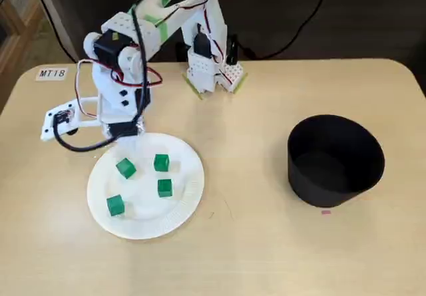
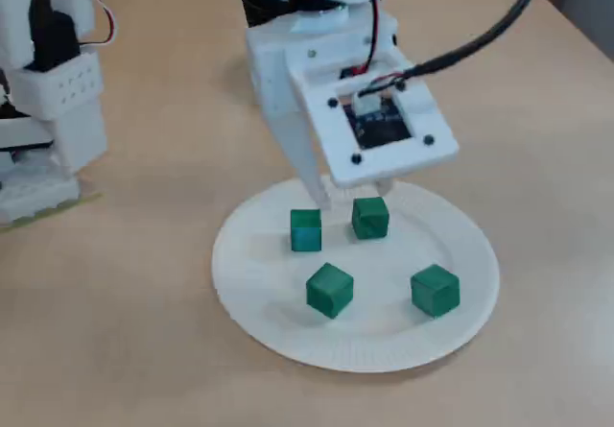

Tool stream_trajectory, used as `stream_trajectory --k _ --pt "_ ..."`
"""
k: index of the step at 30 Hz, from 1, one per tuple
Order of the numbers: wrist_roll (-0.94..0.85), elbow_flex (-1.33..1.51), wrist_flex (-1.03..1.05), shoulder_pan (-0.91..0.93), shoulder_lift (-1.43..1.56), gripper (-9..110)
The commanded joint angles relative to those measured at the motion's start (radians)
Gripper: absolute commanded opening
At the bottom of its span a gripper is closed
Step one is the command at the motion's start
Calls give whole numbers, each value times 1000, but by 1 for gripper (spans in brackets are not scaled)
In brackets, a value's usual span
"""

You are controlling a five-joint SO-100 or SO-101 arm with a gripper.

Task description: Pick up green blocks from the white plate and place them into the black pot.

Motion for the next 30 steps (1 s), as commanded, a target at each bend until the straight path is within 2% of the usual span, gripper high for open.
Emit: stream_trajectory --k 1,8,13,30 --pt "-26 -84 -6 11 -29 30" --pt "-86 -261 12 -8 -172 30" --pt "-103 -568 121 -14 -377 29" --pt "-123 -657 126 -67 -555 26"
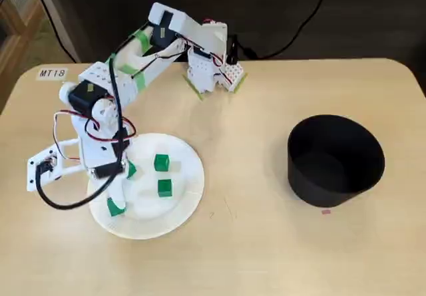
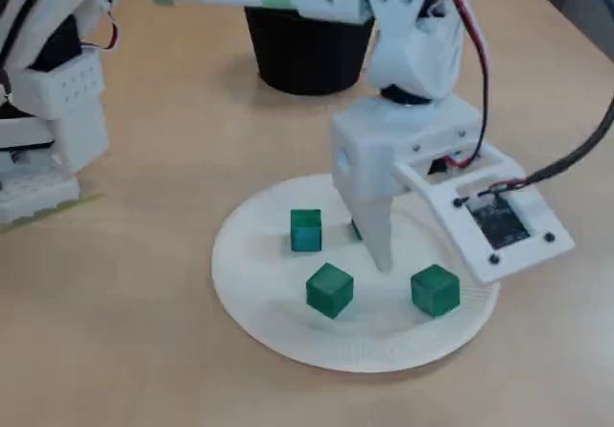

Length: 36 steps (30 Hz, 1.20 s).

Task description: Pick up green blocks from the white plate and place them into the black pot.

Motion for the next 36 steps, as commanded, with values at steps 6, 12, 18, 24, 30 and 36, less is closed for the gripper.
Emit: stream_trajectory --k 6,12,18,24,30,36 --pt "-6 -104 5 9 -40 28" --pt "-34 -190 6 20 -97 28" --pt "-48 -247 6 34 -143 27" --pt "-52 -278 6 32 -181 27" --pt "-54 -304 8 25 -207 24" --pt "-46 -360 11 12 -247 10"
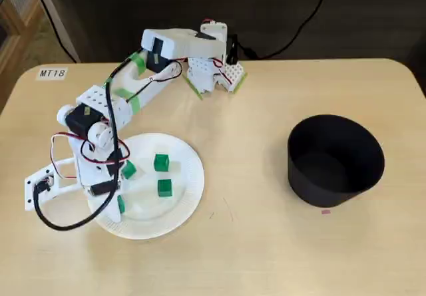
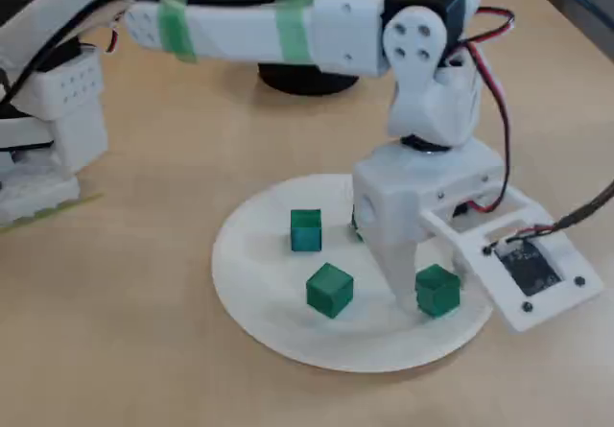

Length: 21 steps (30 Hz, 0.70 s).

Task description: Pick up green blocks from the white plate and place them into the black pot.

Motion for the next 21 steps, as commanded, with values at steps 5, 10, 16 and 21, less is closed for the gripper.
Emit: stream_trajectory --k 5,10,16,21 --pt "31 -92 5 -25 -28 -2" --pt "49 -107 9 -51 -35 -2" --pt "265 -337 43 -80 32 -2" --pt "606 -611 46 -213 163 -2"
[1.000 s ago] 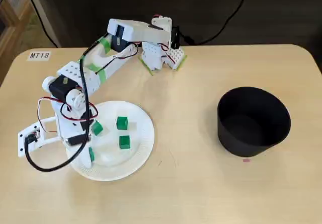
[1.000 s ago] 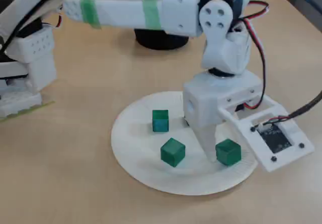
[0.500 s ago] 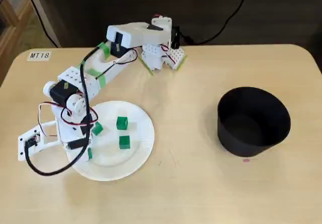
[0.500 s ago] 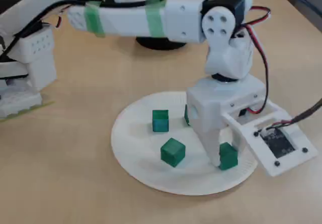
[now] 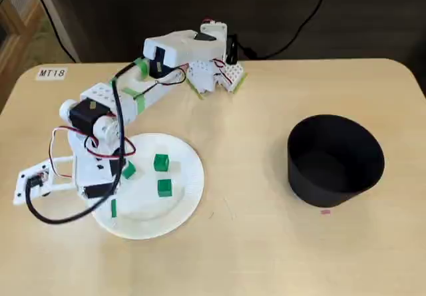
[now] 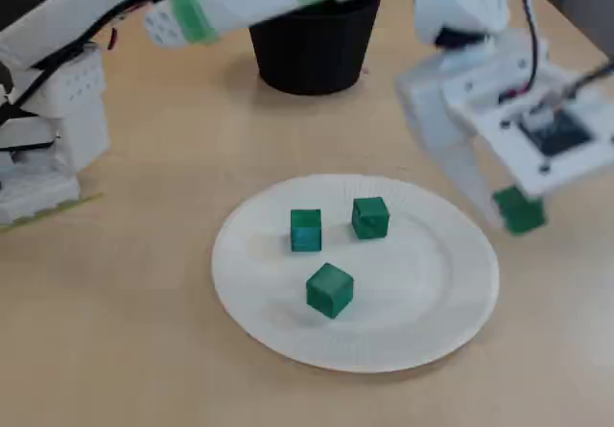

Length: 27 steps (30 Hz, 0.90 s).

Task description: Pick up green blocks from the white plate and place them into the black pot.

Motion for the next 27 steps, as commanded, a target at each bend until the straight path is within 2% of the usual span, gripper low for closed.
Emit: stream_trajectory --k 1,7,14,20,27 --pt "233 -172 11 -132 173 -2" --pt "540 -178 14 -488 341 -2" --pt "644 -160 20 -845 433 -2" --pt "626 434 17 -1012 744 -2" --pt "661 834 15 -1115 879 -2"
